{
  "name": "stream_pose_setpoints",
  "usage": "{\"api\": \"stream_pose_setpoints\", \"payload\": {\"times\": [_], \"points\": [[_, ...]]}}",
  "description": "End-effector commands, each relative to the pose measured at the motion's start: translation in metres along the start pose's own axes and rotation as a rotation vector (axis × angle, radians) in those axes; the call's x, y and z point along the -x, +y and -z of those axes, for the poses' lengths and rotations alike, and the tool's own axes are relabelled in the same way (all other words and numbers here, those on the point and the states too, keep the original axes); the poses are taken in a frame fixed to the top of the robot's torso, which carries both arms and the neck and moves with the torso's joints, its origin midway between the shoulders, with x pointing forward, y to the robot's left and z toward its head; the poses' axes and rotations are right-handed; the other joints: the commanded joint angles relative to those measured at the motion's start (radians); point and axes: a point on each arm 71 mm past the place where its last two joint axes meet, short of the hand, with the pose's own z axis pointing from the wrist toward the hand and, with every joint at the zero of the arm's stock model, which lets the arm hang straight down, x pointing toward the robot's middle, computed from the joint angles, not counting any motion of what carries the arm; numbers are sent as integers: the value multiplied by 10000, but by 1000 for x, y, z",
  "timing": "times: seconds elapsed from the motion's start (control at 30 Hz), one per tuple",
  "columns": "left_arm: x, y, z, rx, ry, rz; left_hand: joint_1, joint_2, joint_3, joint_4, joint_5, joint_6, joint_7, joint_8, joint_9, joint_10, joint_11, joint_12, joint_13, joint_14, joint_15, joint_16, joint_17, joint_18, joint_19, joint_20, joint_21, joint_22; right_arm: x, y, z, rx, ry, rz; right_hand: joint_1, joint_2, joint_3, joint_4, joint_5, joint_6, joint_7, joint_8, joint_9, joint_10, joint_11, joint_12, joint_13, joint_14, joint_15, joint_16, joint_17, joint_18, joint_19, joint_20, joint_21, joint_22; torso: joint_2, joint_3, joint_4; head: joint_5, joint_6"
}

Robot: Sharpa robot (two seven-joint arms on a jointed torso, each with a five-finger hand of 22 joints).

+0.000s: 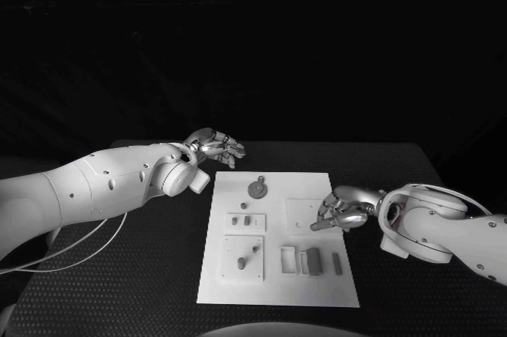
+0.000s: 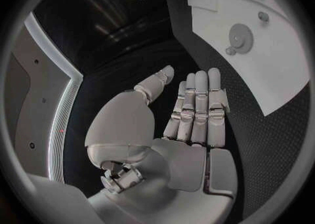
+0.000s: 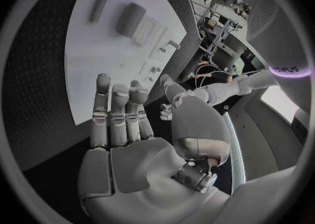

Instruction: Assemble the parts on the task board

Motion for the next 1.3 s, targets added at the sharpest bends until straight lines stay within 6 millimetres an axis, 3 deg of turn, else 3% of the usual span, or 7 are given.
{"api": "stream_pose_setpoints", "payload": {"times": [0.03,0.2,0.33,0.7,0.97,1.17,1.3], "points": [[-9,-4,0,-185,365,138,-58,15,-26,37,-25,33,-33,31,0,-14,-6,29,9,49,13,-34,16,91,55,-10,-42,13,-21,-13,7,-1583,1717,-530,-298,17,48,227,-38,149,-61,-3,128,-134,-51,564,486,22,-157,630,185,122,32,-181,555,283,-10,-10,-6,-98,-41],[-16,-7,1,-300,565,264,-107,-19,-55,50,-28,-1,-22,15,-16,-33,3,16,6,43,16,-41,20,89,53,-8,-53,21,-30,-22,10,-2286,1978,-408,-674,24,113,427,-37,494,-220,174,485,1028,-206,2326,2348,291,-322,1704,158,122,351,-528,1511,266,-12,-20,-28,-206,-67],[-17,-7,1,-376,619,277,-150,-49,-80,62,-30,-27,-10,3,-28,-46,10,9,4,33,20,-49,23,87,47,-6,-63,26,-37,-26,12,-2571,2095,-390,-900,-24,119,517,-39,534,-232,201,649,1203,-238,2572,2651,330,-341,2034,140,122,319,-604,1751,255,-25,-34,-24,-299,-111],[-17,-7,1,-382,590,288,-211,-65,-107,90,-27,-70,10,-16,-48,-57,14,4,3,22,25,-60,28,87,41,-3,-80,35,-62,-23,1,-2835,2257,-633,-1278,-285,229,714,-38,315,-159,-16,752,1229,-169,2615,2746,178,-284,2287,-52,122,152,-648,2006,237,-15,-36,-16,-337,-211],[-17,-7,1,-373,624,293,-219,-66,-110,95,-26,-73,12,-17,-50,-59,15,4,3,21,25,-61,29,88,40,-2,-83,36,-68,-22,-9,-2889,2115,-484,-1388,-420,369,839,-37,176,-97,-186,725,1228,-111,2606,2757,94,-233,2389,-169,122,84,-653,2109,230,-15,-34,-18,-335,-270],[-16,-7,1,-365,617,296,-224,-63,-111,99,-25,-80,14,-19,-54,-64,16,1,2,20,25,-62,31,89,40,-2,-85,38,-81,-20,-15,-2915,2104,-560,-1397,-401,432,868,-35,152,-73,-240,711,1234,-87,2613,2771,59,-209,2431,-216,122,57,-653,2148,228,-7,-11,-4,-288,-317],[-15,-7,2,-346,595,294,-228,-63,-112,101,-24,-84,15,-20,-56,-67,17,0,2,19,25,-63,32,89,40,-2,-87,39,-83,-21,-17,-2945,1953,-611,-1369,-323,461,835,-36,166,-65,-263,709,1254,-77,2635,2800,61,-198,2494,-231,122,39,-652,2184,229,-4,-16,-24,-265,-342]]}}
